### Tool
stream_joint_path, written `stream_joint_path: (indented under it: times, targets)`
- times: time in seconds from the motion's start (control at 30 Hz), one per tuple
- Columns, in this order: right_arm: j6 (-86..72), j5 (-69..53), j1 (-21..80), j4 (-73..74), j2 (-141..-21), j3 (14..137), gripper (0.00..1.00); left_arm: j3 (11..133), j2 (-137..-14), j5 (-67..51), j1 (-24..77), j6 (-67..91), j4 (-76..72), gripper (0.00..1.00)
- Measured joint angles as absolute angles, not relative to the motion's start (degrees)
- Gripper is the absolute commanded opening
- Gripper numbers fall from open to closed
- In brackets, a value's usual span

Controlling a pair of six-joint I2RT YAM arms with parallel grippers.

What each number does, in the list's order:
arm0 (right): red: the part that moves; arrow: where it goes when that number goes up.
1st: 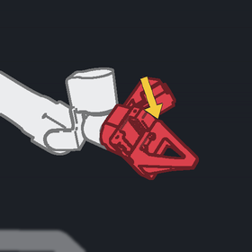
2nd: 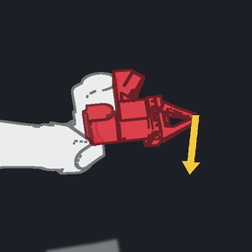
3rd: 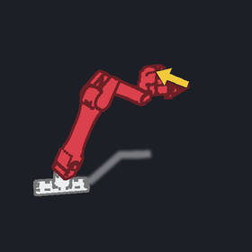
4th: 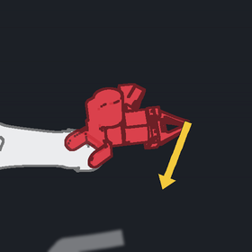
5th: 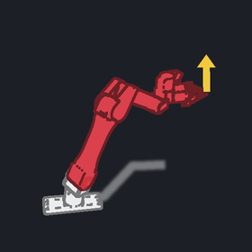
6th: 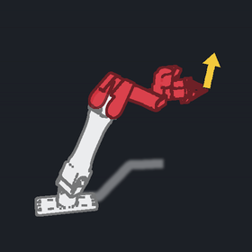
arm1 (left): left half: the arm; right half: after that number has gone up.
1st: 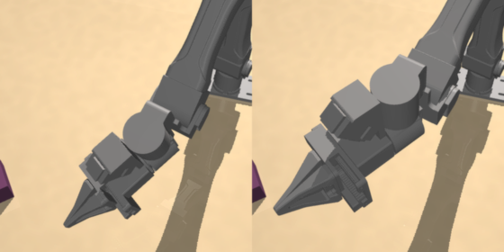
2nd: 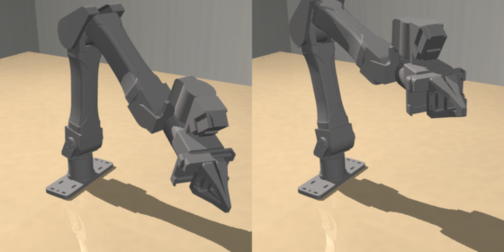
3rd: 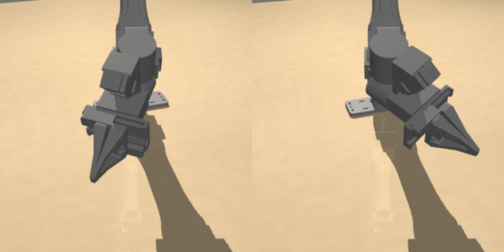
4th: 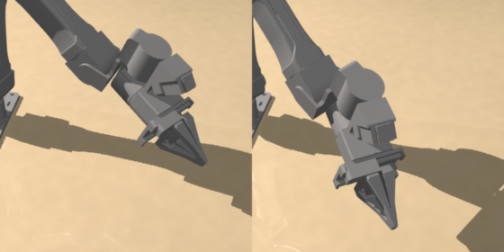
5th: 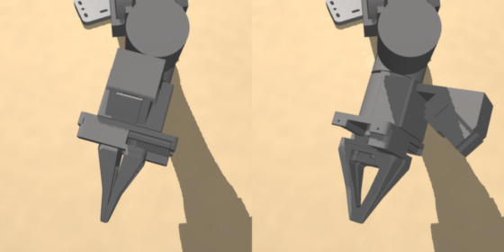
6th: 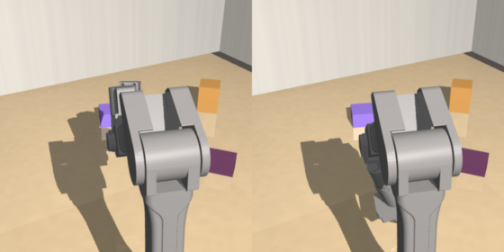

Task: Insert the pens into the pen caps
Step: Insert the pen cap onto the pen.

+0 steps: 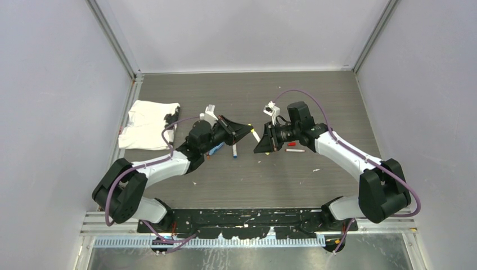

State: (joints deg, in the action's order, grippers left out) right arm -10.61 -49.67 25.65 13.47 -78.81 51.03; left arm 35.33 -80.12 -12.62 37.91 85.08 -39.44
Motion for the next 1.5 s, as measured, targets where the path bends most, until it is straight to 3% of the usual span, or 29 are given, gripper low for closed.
stream_joint_path:
  times: [0.6, 0.8, 1.0, 1.13, 1.37, 1.5]
  targets:
    - [-0.8, -44.1, 27.0, 20.9, -78.0, 51.4, 0.01, 51.0, -76.6, 6.6, 49.1, 67.8, -2.5, 0.01]
    - [1.7, -39.4, 28.2, 22.4, -76.2, 51.1, 0.01, 51.6, -76.6, 14.3, 53.3, 67.9, -1.2, 0.01]
    - [1.1, -41.8, 26.7, 19.7, -71.3, 48.3, 0.01, 48.2, -75.2, 18.0, 56.2, 65.8, -10.6, 0.01]
    - [1.2, -45.3, 26.1, 17.6, -70.0, 48.1, 0.01, 46.9, -73.2, 18.0, 56.6, 63.6, -14.3, 0.1]
    - [1.1, -50.2, 25.1, 13.3, -68.9, 48.2, 0.01, 46.9, -70.0, 16.7, 57.8, 61.1, -14.6, 0.34]
    - [0.9, -51.3, 24.7, 10.4, -68.6, 48.3, 0.01, 46.7, -68.4, 14.2, 59.7, 61.0, -13.6, 0.42]
